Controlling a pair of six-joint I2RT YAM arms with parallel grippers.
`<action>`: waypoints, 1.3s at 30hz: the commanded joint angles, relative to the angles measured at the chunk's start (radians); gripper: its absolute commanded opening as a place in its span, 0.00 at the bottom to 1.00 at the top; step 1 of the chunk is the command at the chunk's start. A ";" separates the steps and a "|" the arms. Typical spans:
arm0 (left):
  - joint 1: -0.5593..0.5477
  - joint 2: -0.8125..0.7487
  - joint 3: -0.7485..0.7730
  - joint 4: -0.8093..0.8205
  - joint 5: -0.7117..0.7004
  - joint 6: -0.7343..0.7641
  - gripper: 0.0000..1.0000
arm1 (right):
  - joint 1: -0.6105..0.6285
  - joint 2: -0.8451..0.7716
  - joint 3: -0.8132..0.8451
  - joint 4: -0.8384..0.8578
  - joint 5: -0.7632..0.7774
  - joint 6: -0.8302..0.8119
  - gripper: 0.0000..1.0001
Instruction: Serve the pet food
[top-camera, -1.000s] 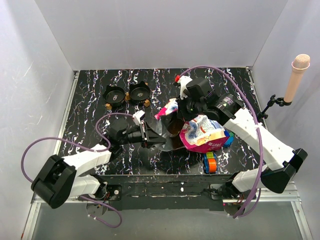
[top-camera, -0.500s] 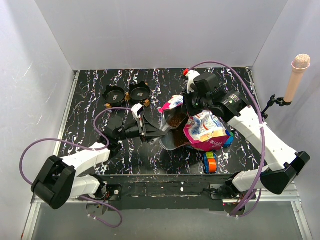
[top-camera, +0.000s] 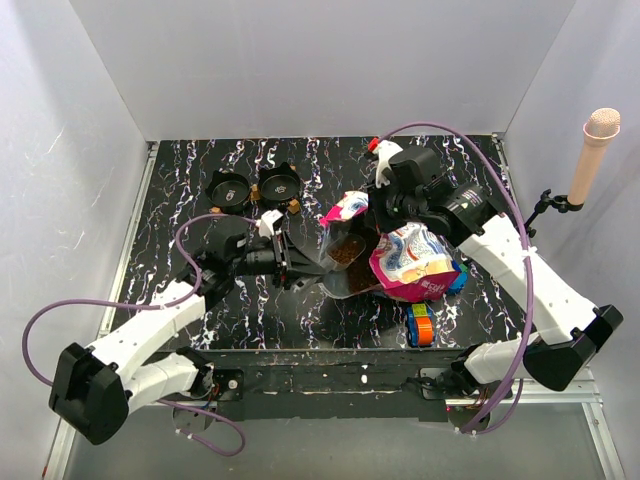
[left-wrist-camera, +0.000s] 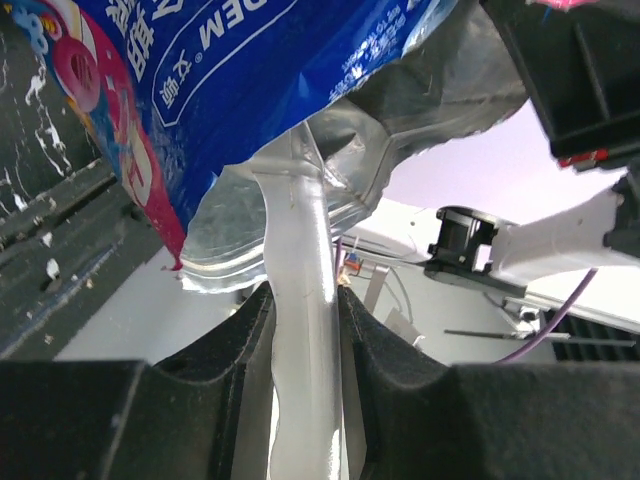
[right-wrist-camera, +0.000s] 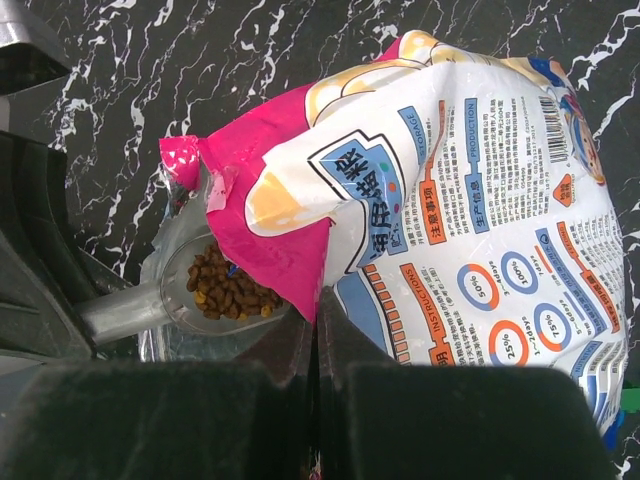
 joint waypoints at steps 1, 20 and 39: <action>0.004 0.032 0.154 -0.335 -0.029 -0.069 0.00 | 0.036 -0.051 0.062 0.076 -0.017 -0.004 0.01; -0.140 0.506 0.150 0.108 -0.549 0.114 0.00 | 0.127 -0.015 0.101 0.122 -0.078 0.070 0.01; -0.083 0.169 -0.090 0.585 -0.266 0.067 0.00 | 0.067 -0.067 0.022 0.131 -0.031 0.019 0.01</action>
